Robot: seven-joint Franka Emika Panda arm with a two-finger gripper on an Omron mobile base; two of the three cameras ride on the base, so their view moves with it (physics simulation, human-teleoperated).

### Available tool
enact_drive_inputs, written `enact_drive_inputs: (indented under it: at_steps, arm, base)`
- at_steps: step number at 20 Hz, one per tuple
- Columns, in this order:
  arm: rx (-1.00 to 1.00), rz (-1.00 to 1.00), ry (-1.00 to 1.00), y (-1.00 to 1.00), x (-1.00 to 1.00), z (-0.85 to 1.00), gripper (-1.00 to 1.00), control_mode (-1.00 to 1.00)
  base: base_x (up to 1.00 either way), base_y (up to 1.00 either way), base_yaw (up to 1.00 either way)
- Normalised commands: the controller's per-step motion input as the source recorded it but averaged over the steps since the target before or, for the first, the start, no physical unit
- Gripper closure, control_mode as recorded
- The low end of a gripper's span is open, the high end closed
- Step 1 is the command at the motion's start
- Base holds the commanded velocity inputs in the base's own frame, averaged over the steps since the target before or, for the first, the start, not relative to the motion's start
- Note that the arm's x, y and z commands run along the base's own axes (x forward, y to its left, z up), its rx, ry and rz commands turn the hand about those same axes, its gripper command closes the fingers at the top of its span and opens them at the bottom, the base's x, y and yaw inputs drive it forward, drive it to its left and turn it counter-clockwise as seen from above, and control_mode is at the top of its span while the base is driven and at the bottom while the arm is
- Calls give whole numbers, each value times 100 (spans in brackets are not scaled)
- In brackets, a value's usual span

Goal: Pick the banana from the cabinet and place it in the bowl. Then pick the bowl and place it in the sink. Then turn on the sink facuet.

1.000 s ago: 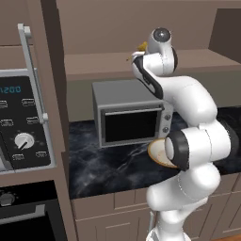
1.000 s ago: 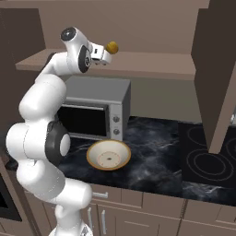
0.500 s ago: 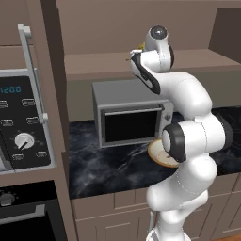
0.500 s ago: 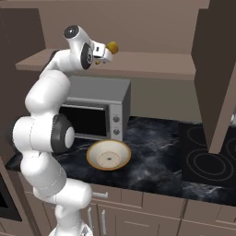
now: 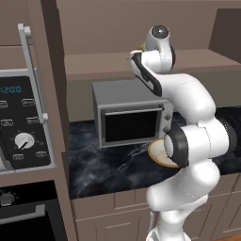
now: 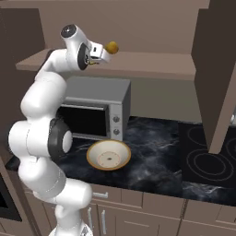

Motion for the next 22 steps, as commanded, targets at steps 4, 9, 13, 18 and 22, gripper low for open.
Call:
enact_drive_inputs:
  at_steps: [4, 9, 13, 18, 22]
  arm:
    - [0, 21, -7, -2, -100, -13, 100, -100]
    - [0, 26, -3, -5, -100, -10, 100, -100]
    - [0, 26, 0, -16, -100, -5, 100, -100]
    - [0, 16, 5, -19, -100, -11, 100, -100]
    - [-2, 10, 17, -25, -100, -60, 100, -100]
  base:
    - [0, 0, 0]
    - [0, 0, 0]
    - [0, 0, 0]
    - [0, 0, 0]
    - [0, 0, 0]
